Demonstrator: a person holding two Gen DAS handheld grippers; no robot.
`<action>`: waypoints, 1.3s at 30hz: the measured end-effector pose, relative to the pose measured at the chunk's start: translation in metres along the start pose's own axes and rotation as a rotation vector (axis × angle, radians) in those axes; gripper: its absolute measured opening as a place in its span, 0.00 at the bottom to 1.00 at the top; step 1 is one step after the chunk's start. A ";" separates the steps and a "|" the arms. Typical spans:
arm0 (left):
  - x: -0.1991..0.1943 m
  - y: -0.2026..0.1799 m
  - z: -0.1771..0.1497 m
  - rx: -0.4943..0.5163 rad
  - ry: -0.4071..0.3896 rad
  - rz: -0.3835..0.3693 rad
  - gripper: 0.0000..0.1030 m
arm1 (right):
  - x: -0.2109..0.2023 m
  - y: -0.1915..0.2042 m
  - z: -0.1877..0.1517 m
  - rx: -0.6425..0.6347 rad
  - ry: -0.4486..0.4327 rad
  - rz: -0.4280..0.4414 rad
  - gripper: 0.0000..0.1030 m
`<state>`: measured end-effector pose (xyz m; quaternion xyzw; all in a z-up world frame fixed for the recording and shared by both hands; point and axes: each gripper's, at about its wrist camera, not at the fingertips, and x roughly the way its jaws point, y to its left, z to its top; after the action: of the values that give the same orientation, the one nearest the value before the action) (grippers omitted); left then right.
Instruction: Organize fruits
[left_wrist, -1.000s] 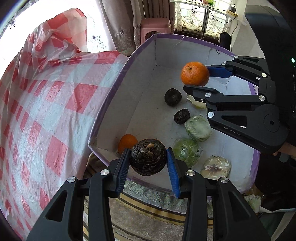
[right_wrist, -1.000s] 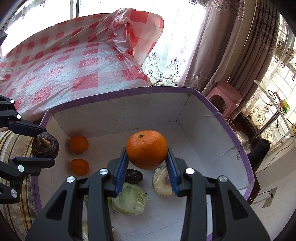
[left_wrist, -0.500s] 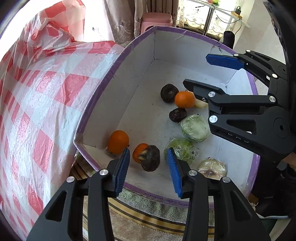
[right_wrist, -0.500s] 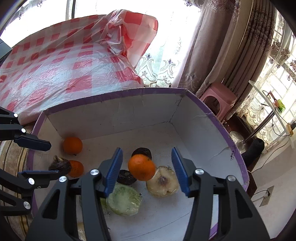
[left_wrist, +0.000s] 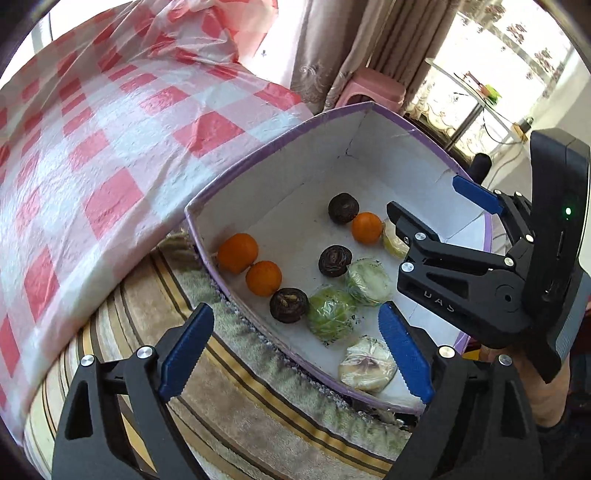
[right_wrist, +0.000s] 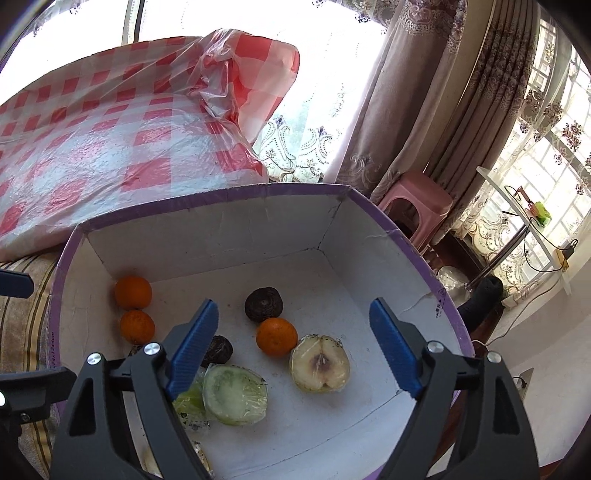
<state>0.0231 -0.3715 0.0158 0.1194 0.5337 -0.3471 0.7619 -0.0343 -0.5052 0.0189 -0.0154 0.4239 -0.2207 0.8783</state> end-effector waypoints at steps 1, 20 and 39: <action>-0.004 0.002 -0.005 -0.034 -0.019 0.003 0.85 | -0.002 0.000 0.000 -0.001 -0.004 -0.003 0.82; -0.001 0.014 -0.037 -0.231 -0.073 0.047 0.86 | -0.006 0.003 -0.004 -0.010 0.002 0.001 0.85; 0.000 0.002 -0.033 -0.189 -0.075 0.096 0.95 | -0.005 0.002 -0.006 -0.005 0.004 0.000 0.85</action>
<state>0.0001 -0.3514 0.0021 0.0594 0.5288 -0.2628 0.8048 -0.0404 -0.5010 0.0185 -0.0169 0.4264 -0.2197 0.8773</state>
